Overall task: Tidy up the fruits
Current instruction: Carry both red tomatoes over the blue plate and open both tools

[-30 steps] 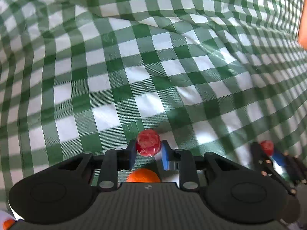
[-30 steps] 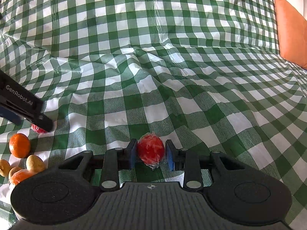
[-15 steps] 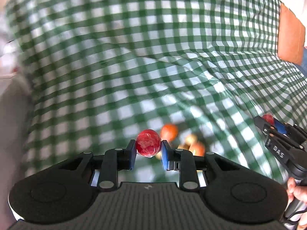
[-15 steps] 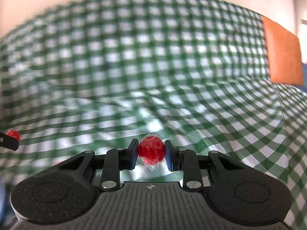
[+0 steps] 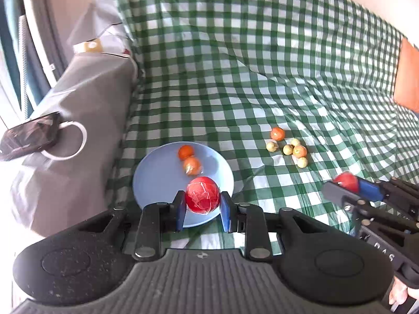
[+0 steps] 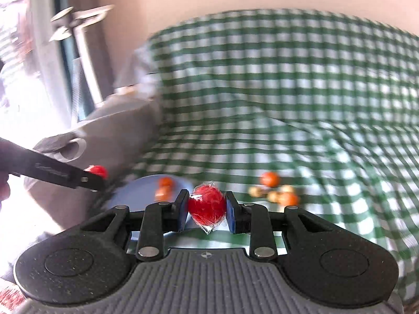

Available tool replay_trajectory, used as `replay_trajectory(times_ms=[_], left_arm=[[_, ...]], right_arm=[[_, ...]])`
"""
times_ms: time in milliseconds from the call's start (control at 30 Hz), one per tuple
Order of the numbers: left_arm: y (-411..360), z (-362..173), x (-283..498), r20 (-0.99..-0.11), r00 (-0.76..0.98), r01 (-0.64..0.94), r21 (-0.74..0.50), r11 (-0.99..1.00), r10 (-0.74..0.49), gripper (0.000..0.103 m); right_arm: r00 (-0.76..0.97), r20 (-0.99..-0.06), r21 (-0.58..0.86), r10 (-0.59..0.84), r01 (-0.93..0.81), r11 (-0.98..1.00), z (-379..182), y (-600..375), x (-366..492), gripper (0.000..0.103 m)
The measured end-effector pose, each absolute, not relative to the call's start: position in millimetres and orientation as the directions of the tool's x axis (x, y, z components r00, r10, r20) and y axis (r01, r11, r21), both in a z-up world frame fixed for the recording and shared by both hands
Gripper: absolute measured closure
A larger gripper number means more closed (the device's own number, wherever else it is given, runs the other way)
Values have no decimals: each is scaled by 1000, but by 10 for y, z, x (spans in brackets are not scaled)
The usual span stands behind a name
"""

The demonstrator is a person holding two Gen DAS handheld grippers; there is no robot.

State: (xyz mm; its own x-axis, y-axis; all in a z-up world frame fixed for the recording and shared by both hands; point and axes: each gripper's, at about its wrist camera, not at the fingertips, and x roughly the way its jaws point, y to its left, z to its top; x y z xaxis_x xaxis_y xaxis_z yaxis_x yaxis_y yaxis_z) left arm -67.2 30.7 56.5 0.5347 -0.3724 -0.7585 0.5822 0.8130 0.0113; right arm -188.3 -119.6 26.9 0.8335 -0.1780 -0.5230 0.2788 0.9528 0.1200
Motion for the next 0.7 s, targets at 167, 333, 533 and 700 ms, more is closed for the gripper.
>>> replay_trajectory(times_ms=[167, 333, 533, 700], left_arm=[[623, 611, -769, -735, 552, 552, -30, 833, -393, 73], [784, 625, -809, -706, 575, 536, -56, 842, -413, 73], [870, 630, -776, -693, 577, 535, -79, 841, -432, 73], [899, 608, -728, -689, 573, 532, -100, 841, -444, 73]], right_arm=[[843, -525, 112, -117, 205, 972, 396, -822, -1831, 73], [827, -554, 94, -92, 172, 981, 415, -592, -1818, 73], [814, -572, 79, -98, 174, 982, 430, -490, -1774, 73], [807, -580, 64, -112, 182, 981, 419, -495, -1694, 73]])
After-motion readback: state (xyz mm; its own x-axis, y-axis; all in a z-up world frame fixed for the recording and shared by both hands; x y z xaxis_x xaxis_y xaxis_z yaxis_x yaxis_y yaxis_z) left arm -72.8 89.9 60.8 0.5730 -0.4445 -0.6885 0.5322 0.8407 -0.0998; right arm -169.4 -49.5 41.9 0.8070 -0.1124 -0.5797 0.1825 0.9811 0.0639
